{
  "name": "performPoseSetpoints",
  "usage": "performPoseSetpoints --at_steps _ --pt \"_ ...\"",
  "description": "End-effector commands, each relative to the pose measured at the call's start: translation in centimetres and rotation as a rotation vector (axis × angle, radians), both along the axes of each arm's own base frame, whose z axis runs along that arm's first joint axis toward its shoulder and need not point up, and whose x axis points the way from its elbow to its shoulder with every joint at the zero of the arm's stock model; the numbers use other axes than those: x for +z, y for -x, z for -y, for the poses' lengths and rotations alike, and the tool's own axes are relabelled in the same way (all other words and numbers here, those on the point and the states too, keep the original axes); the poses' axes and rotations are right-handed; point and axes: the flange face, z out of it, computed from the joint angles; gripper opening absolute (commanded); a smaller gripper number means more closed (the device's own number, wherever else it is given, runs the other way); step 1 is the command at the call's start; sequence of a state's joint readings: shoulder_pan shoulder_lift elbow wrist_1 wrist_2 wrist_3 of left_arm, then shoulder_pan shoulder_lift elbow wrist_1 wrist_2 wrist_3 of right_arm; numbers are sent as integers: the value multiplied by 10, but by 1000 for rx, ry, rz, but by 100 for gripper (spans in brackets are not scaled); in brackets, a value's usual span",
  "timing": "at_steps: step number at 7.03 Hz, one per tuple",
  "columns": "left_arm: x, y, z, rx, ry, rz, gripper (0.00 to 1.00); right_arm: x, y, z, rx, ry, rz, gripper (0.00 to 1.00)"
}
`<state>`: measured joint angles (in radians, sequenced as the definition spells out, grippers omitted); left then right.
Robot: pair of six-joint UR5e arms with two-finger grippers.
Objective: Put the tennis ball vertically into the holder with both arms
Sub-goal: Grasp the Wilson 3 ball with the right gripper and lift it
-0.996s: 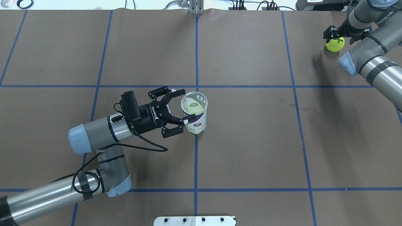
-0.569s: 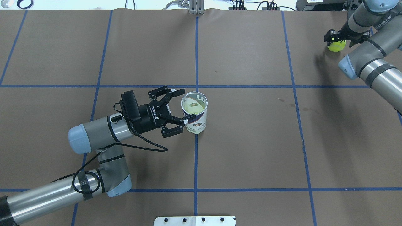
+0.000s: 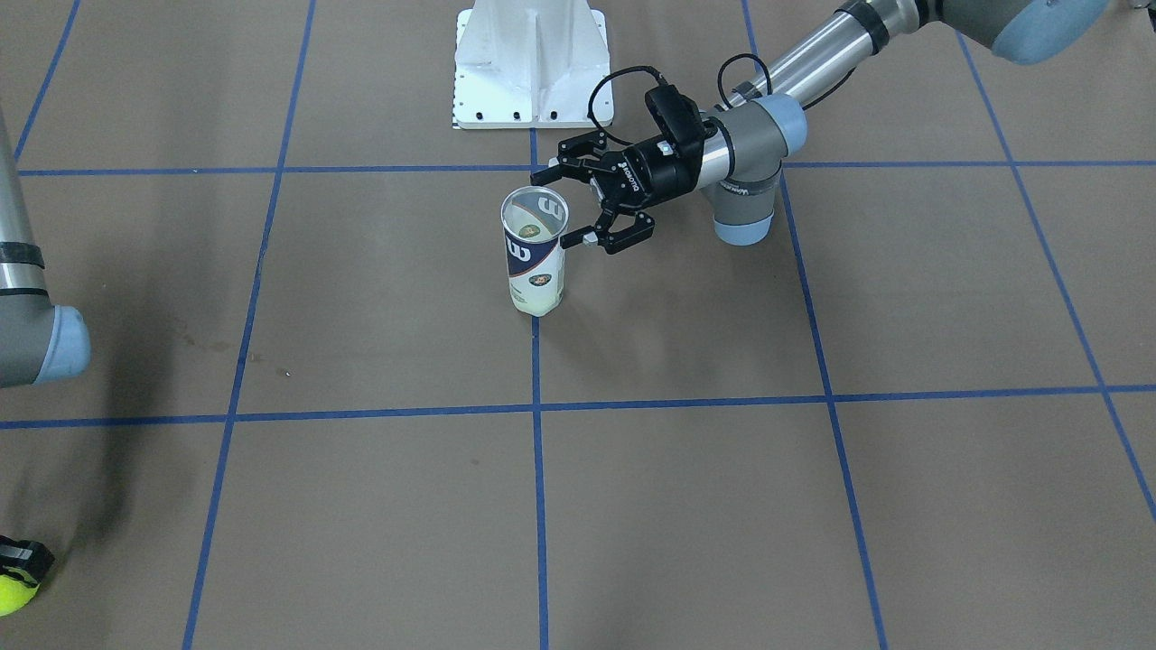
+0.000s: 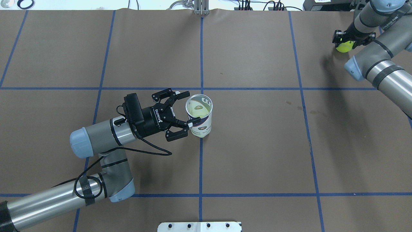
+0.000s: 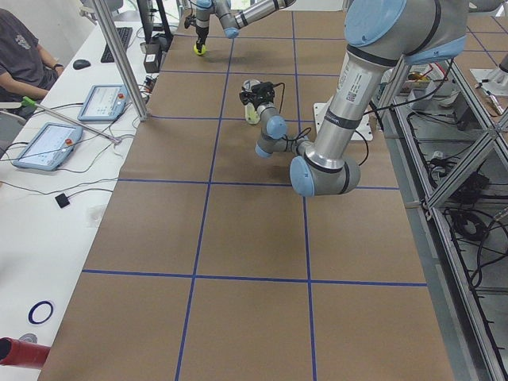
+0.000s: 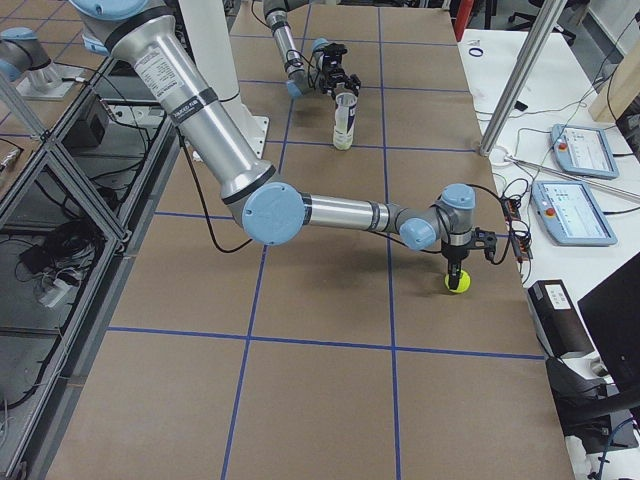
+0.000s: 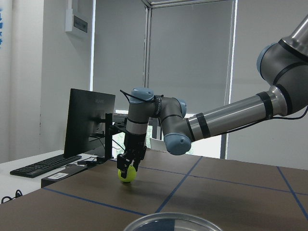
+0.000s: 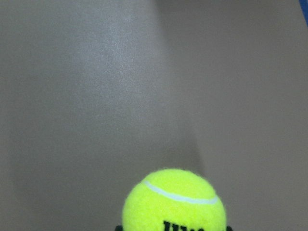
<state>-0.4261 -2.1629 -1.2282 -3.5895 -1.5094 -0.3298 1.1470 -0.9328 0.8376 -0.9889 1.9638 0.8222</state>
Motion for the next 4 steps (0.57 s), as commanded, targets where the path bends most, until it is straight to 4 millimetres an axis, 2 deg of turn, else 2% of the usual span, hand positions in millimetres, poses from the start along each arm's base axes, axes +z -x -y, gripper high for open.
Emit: performPoseSetpoints --at_steps 1,2,3,4 --pt "-1 -1 0 1 0 0 92 -81 -13 -5 11 -30 53 0" --pt "-1 -1 0 0 1 -1 92 -132 -19 -30 3 -24 62 0" --pt "-1 -1 0 0 1 1 92 -168 -17 -65 -24 -1 132 0" --pt "-5 -1 2 -19 15 -12 92 -201 -16 -88 5 24 227 0"
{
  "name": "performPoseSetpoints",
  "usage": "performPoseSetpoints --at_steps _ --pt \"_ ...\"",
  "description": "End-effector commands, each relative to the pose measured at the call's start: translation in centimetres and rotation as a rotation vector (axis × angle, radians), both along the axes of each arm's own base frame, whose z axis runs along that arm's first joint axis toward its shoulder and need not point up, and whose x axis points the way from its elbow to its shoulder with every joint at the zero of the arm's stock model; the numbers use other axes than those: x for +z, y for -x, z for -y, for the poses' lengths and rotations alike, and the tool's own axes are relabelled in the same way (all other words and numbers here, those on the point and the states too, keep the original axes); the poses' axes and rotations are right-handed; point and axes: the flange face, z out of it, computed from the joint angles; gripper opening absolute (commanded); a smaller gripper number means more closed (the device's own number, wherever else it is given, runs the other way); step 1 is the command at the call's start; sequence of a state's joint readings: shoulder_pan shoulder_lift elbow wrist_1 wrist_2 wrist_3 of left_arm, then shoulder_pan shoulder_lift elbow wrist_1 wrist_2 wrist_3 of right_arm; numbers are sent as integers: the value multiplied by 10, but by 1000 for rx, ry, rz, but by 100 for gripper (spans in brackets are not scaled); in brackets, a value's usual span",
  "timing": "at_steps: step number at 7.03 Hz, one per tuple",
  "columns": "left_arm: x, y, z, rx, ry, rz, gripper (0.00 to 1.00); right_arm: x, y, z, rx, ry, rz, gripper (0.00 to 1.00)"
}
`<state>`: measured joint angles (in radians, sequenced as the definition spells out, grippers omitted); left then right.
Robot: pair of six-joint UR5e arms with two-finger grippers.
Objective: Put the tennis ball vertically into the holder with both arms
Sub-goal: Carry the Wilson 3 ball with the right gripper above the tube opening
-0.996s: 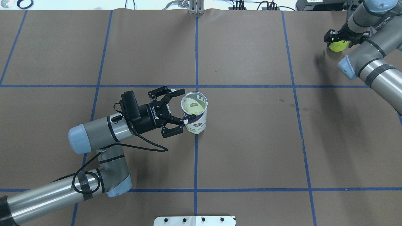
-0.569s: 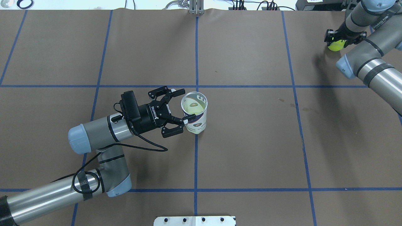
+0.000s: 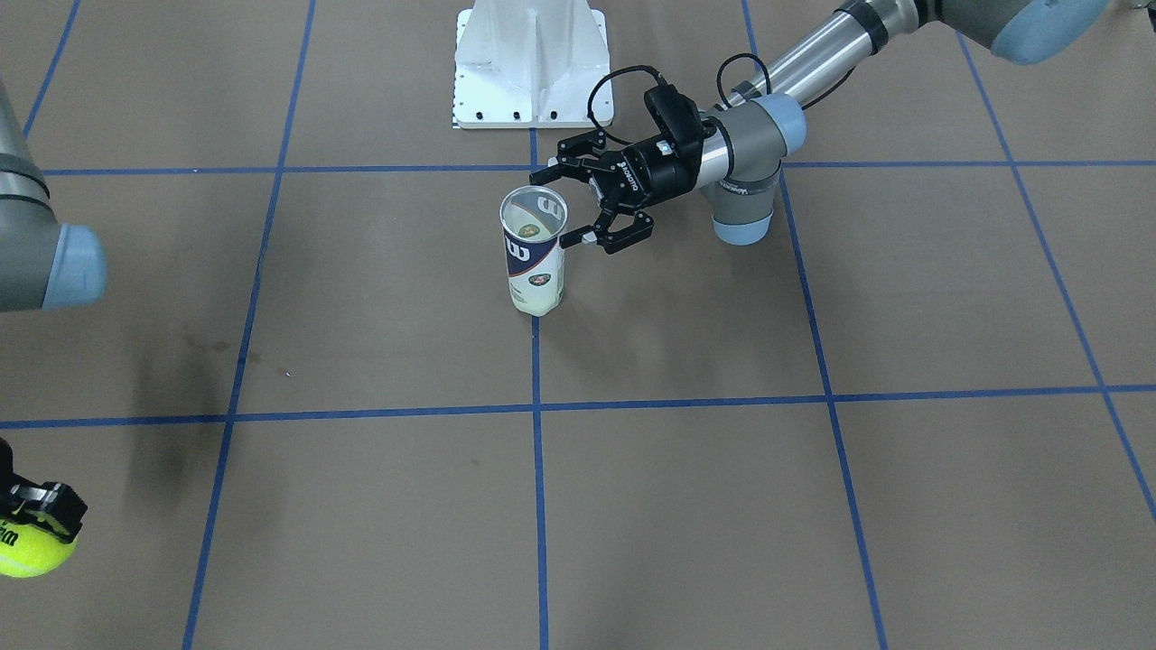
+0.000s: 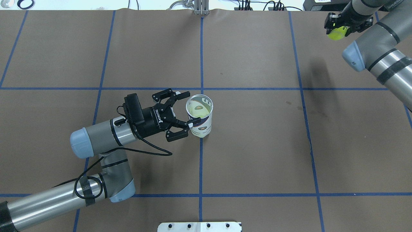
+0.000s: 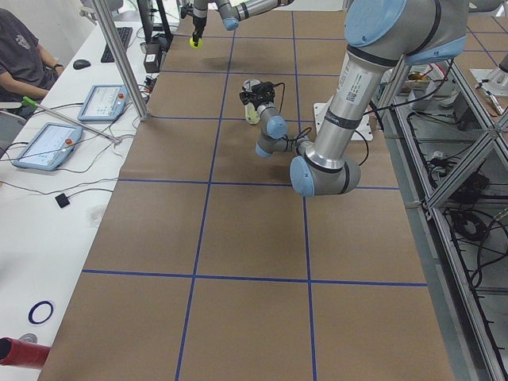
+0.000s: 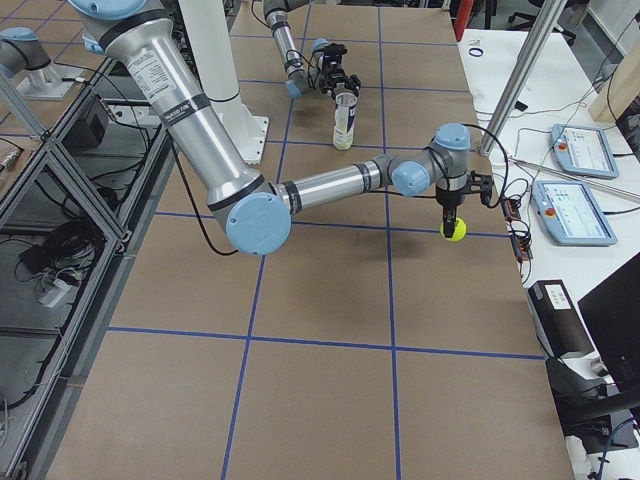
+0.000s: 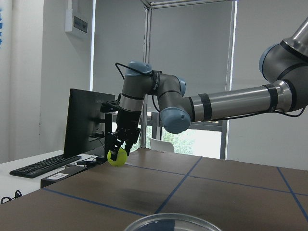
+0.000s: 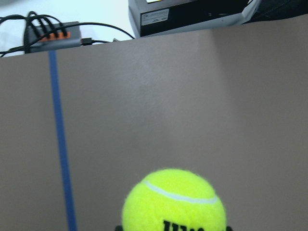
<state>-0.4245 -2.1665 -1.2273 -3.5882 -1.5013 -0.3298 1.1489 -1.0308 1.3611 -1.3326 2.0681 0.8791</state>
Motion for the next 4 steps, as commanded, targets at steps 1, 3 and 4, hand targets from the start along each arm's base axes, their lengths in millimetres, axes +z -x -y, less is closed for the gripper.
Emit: performPoseSetpoints --at_steps 1,3,4 --pt "-5 -3 -1 -14 14 -12 95 -83 20 -73 16 52 148 0" --pt "-6 -5 -1 -12 17 -4 95 -162 44 -144 -14 93 181 0" --pt "-4 -6 -1 -11 19 -1 98 -181 54 -162 -4 112 211 0"
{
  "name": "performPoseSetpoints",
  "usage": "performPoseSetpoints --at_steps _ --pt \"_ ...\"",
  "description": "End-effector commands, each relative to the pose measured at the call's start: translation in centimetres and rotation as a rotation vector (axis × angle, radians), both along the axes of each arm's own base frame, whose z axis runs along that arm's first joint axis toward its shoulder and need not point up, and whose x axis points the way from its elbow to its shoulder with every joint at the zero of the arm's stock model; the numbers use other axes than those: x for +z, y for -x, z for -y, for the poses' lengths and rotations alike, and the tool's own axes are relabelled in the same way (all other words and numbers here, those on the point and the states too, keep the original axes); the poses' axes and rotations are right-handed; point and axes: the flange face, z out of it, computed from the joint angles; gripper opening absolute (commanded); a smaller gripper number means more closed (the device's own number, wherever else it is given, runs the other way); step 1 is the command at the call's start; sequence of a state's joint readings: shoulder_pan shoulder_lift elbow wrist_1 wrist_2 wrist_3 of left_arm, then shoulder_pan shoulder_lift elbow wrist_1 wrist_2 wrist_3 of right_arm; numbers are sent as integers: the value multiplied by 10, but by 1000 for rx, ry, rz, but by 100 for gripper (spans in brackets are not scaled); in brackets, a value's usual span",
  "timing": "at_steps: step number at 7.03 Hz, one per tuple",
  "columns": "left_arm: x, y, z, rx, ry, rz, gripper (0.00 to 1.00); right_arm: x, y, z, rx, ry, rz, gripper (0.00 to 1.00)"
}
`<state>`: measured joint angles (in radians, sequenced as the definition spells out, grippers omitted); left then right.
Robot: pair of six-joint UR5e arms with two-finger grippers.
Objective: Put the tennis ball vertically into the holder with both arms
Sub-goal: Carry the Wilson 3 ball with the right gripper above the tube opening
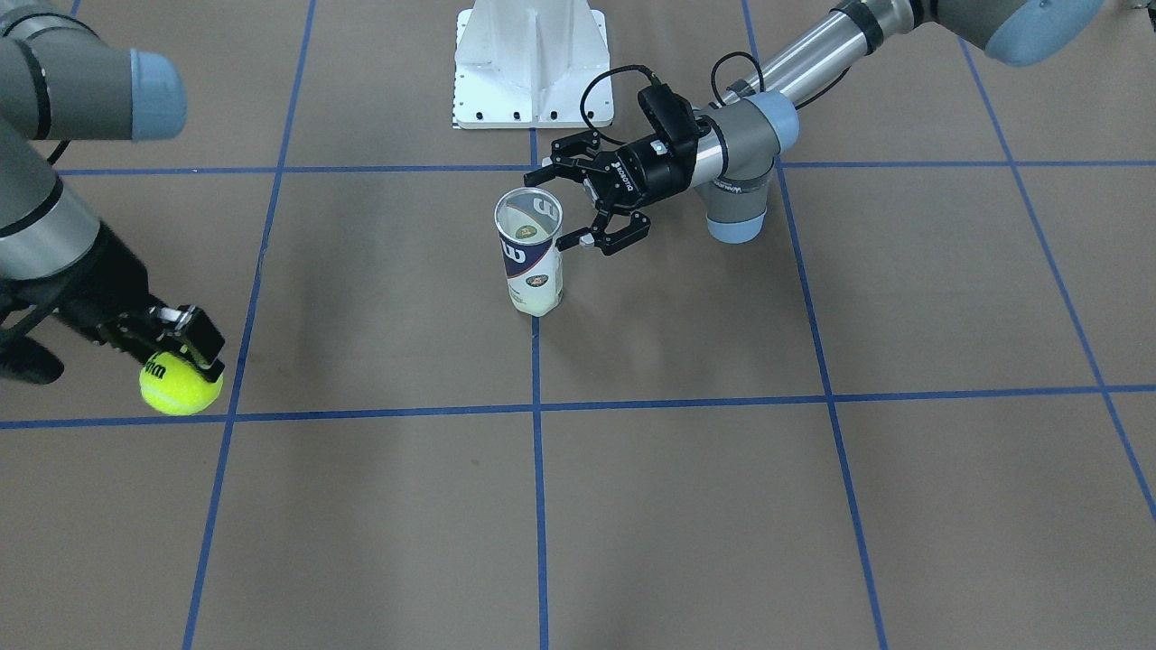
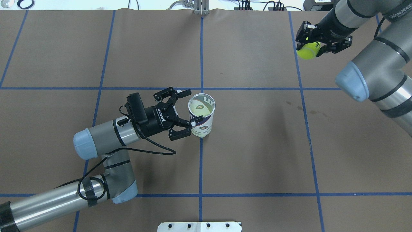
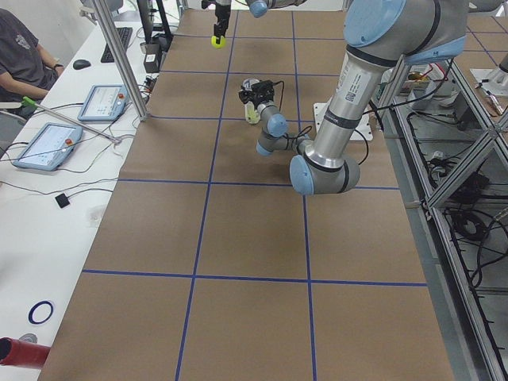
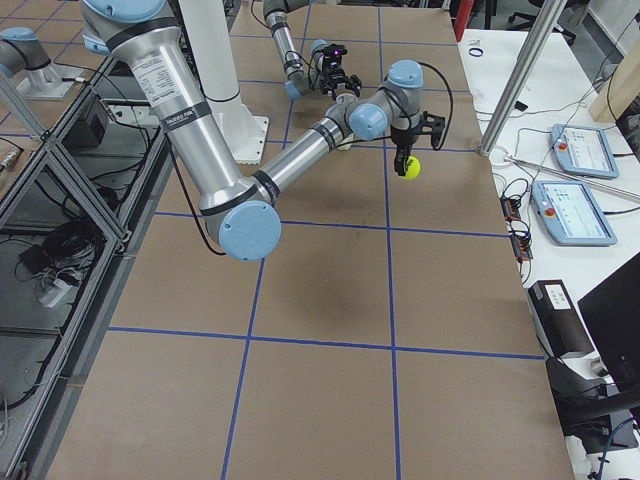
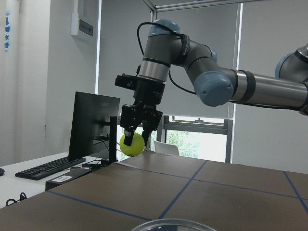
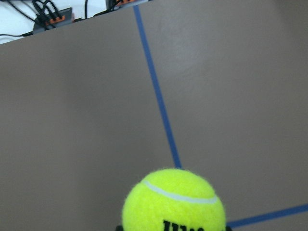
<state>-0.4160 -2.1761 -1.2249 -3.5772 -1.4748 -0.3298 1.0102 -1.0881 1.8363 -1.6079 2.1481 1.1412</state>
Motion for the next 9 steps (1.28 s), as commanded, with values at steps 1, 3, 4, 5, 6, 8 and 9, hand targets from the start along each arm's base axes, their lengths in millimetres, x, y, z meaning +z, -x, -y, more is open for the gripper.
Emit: performPoseSetpoints --at_steps 1,3,4,5,6,8,9 --pt "1 -2 -1 3 2 3 98 -46 24 -42 3 41 58 0" --pt "0 -7 -7 13 2 3 99 -68 42 -56 16 70 94 0" --pt "0 -7 -7 13 2 3 99 -79 46 -60 13 67 109 0" --pt "0 -7 -7 13 2 4 99 -91 57 -67 14 81 127 0" --pt "-4 -8 -7 13 0 0 99 -105 66 -76 11 87 148 0" --pt "-3 -12 -10 20 1 3 99 -136 77 -101 -27 59 191 0" --pt "-4 -11 -10 20 0 2 99 -155 87 -109 -22 83 206 0"
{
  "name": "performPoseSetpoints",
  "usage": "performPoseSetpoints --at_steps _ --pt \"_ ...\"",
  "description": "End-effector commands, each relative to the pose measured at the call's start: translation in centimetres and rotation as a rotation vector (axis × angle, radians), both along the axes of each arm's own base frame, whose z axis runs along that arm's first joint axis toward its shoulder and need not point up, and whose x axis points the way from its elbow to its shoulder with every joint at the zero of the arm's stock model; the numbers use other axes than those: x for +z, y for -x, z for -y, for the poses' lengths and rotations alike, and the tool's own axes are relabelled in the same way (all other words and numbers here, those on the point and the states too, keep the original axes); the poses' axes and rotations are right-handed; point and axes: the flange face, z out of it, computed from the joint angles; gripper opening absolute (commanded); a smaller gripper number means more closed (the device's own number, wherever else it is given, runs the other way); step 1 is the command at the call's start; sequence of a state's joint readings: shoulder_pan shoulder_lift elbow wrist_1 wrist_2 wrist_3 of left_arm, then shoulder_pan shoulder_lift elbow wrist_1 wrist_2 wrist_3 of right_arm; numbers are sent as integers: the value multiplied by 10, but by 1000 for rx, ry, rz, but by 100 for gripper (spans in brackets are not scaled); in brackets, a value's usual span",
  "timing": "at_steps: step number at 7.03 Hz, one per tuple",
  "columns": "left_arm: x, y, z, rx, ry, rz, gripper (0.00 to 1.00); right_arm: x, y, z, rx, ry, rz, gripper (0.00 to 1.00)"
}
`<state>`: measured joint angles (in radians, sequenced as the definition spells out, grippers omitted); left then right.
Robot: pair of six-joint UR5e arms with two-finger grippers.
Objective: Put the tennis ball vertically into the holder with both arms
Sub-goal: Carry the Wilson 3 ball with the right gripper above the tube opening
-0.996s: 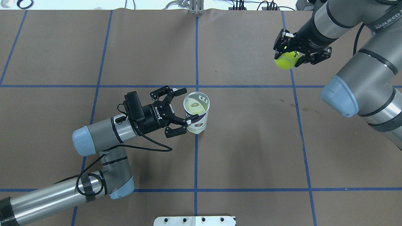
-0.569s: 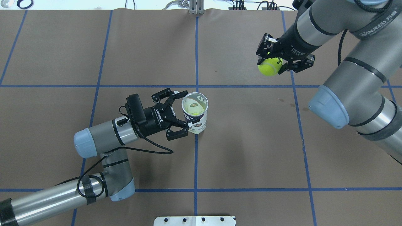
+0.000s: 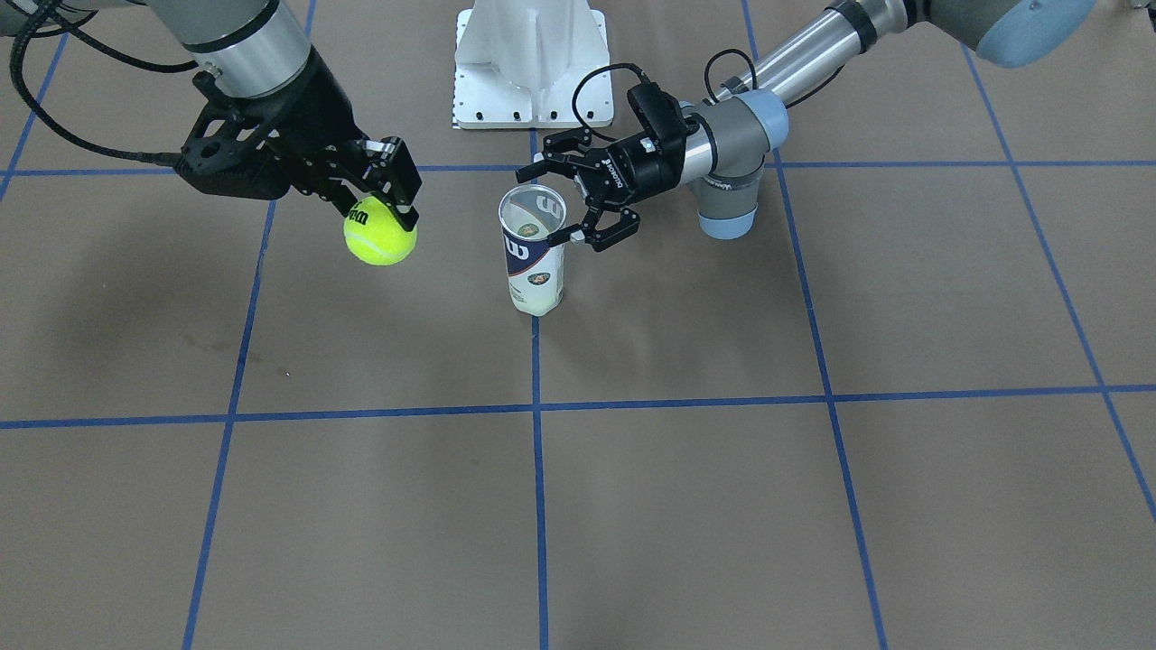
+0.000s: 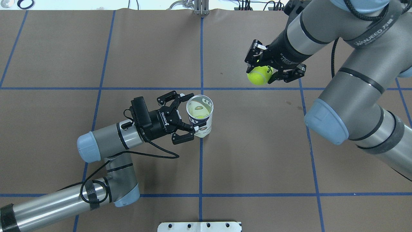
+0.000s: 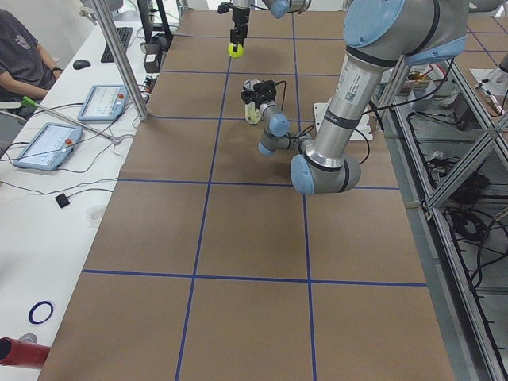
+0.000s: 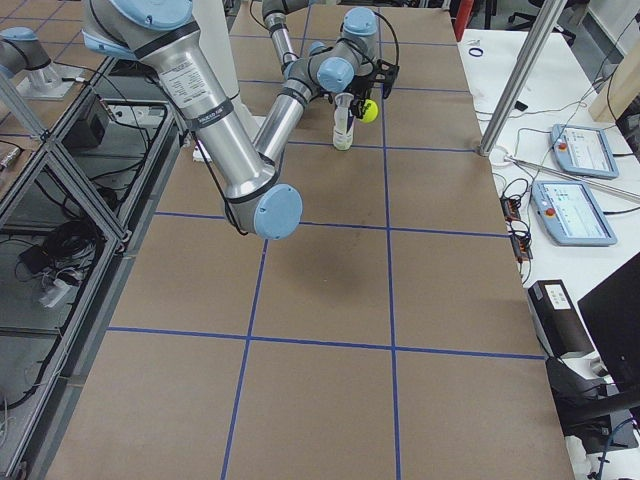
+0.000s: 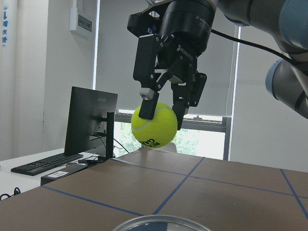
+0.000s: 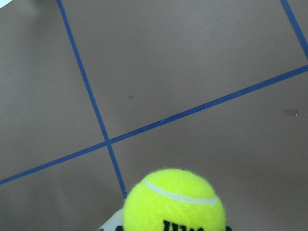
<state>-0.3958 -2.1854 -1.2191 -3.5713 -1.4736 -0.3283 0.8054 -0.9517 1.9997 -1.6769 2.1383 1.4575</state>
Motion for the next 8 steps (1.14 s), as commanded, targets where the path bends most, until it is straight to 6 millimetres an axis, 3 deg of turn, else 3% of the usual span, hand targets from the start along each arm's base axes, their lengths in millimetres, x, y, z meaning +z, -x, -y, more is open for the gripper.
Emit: performPoseSetpoints --at_steps 1,4,6,8 --pt "0 -1 -1 2 0 1 99 -35 22 -21 -14 4 34 0" --pt "0 0 -1 1 1 0 99 -56 72 -56 -31 -14 35 0" --pt "0 0 -1 1 0 -1 99 -67 100 -59 -29 -6 22 0" --pt "0 0 -1 1 0 -1 98 -67 110 -56 -28 -5 8 0"
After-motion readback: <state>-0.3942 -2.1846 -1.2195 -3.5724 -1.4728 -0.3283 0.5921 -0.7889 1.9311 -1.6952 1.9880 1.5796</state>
